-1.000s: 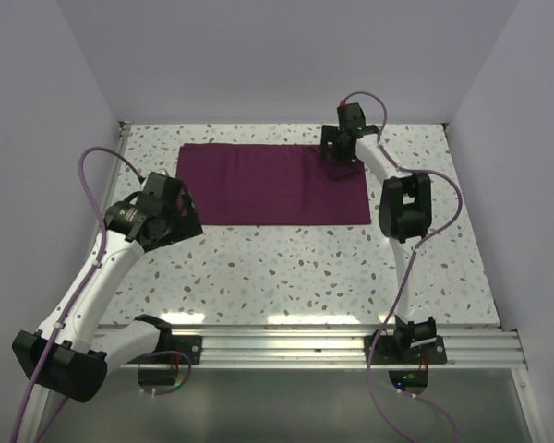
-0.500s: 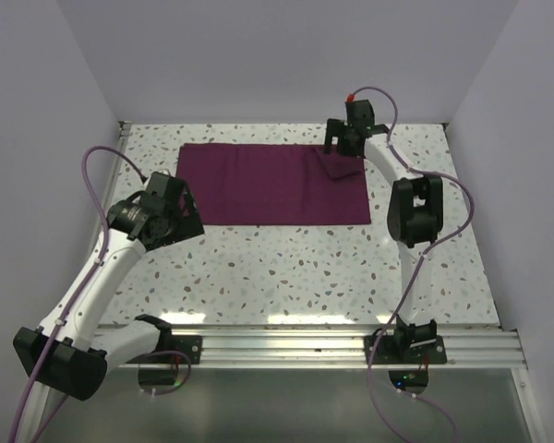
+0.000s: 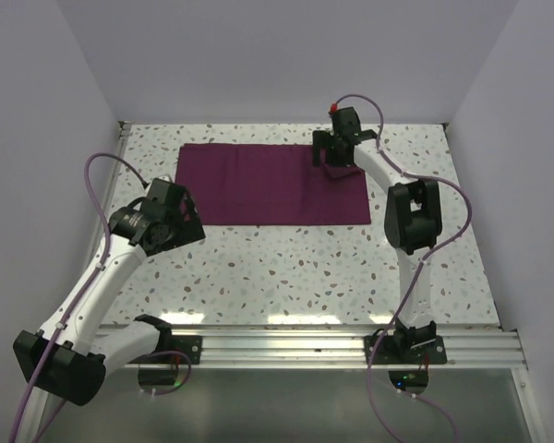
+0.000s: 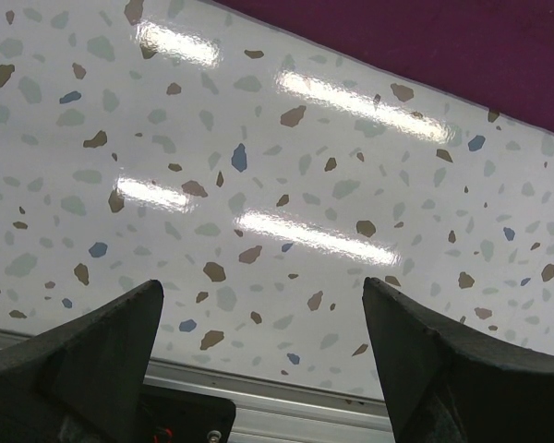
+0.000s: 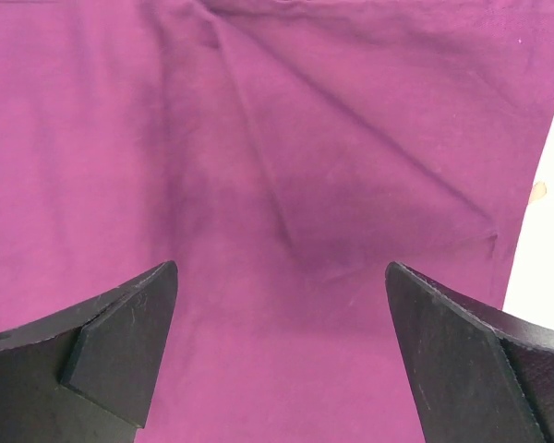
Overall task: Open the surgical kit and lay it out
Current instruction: Open the surgical kit at the center of the board.
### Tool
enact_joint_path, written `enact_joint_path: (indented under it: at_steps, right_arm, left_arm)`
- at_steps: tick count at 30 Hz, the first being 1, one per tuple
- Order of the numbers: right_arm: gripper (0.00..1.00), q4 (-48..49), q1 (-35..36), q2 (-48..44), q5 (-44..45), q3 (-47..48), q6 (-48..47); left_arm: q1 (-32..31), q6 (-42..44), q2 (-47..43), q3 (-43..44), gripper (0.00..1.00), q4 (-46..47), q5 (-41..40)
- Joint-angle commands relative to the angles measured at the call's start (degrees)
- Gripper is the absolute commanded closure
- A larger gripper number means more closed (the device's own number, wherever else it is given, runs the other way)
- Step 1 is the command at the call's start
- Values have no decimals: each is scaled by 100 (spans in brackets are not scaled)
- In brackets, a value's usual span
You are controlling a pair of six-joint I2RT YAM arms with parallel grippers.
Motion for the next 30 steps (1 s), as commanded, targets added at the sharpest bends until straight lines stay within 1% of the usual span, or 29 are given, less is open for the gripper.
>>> enact_joint_path:
  at_steps: [1, 9, 13, 14, 16, 17, 18, 19, 21, 22, 27, 28, 30]
  right_arm:
    - [2, -342, 47, 370, 409, 403, -213]
    - [7, -667, 153, 916, 1059, 842, -249]
    - [21, -738, 144, 995, 1306, 948, -231]
    - [28, -747, 153, 1004, 1350, 948, -231]
    - [34, -756, 153, 1004, 1455, 931, -214]
    - [41, -730, 153, 1013, 1465, 922, -205]
    - [45, -729, 153, 1021, 1474, 913, -196]
    - [53, -729, 144, 1039, 1482, 904, -187]
    - [59, -782, 153, 1074, 1500, 913, -170]
    - [65, -799, 153, 1092, 1491, 904, -161]
    - [82, -800, 153, 1031, 1509, 790, -126]
    - [88, -817, 153, 1039, 1509, 799, -126]
    - [94, -878, 161, 1048, 1535, 843, -134]
  left_arm:
    - [-38, -101, -212, -22, 7, 71, -28]
    - [-29, -109, -397, -48, 7, -157, -134]
    - [-38, -83, -467, -92, 7, -219, -169]
    - [-38, -74, -493, -92, 7, -228, -169]
    - [-38, -48, -520, -118, 7, -263, -178]
    - [-29, -57, -546, -162, 7, -263, -187]
    - [-29, -31, -555, -189, 7, -263, -187]
    - [-29, -13, -581, -215, 7, -255, -178]
    - [-29, 13, -590, -268, 7, -246, -169]
    - [-29, 31, -590, -268, 7, -246, -169]
    - [-29, 128, -573, -303, 7, -211, -169]
    - [-29, 171, -573, -312, 7, -202, -169]
    - [-29, 207, -564, -294, 7, -176, -169]
